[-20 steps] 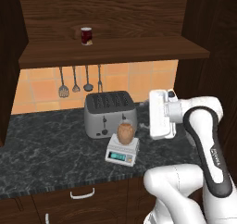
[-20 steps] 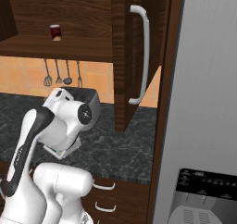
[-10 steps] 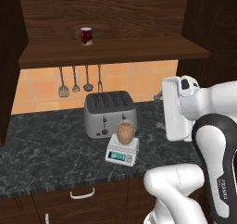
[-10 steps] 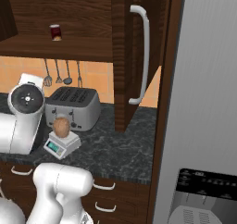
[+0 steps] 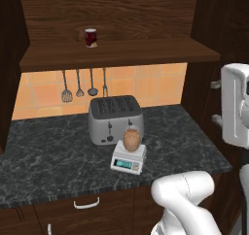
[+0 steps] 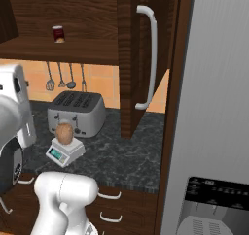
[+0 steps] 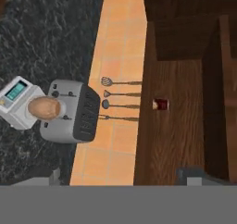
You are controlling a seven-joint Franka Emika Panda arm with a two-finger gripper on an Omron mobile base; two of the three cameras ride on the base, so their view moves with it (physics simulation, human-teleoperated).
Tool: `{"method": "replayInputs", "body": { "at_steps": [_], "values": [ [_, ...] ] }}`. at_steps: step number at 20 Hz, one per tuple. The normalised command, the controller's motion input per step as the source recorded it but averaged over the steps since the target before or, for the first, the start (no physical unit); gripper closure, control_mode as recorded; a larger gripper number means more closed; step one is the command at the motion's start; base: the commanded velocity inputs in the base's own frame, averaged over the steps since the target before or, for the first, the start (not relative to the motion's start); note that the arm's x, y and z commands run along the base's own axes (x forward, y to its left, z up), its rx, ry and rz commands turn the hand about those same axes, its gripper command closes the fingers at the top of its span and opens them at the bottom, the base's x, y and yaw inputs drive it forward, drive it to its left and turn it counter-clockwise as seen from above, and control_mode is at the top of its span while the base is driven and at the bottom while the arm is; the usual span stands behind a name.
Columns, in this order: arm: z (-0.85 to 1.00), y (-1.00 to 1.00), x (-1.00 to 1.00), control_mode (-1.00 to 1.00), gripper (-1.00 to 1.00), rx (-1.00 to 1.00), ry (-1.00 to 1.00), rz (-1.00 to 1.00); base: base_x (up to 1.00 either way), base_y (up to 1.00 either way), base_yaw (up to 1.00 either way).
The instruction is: Pick the honey bottle and place it on the digital scale for weighing, and close the cabinet.
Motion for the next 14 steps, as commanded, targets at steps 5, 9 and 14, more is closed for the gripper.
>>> {"method": "replayInputs", "body": {
  "at_steps": [5,9,14],
  "values": [
    [-0.16,-0.90,-0.59,-1.00,-1.00,-0.06,-0.51,-0.21,0.00,0.00,0.00],
    [-0.53,-0.83,-0.86,-1.00,-1.00,0.00,-0.50,-0.19,0.00,0.00,0.00],
    [-0.64,-0.84,-0.30,-1.00,-1.00,0.07,-0.29,-0.12,0.00,0.00,0.00]
  ]
}}
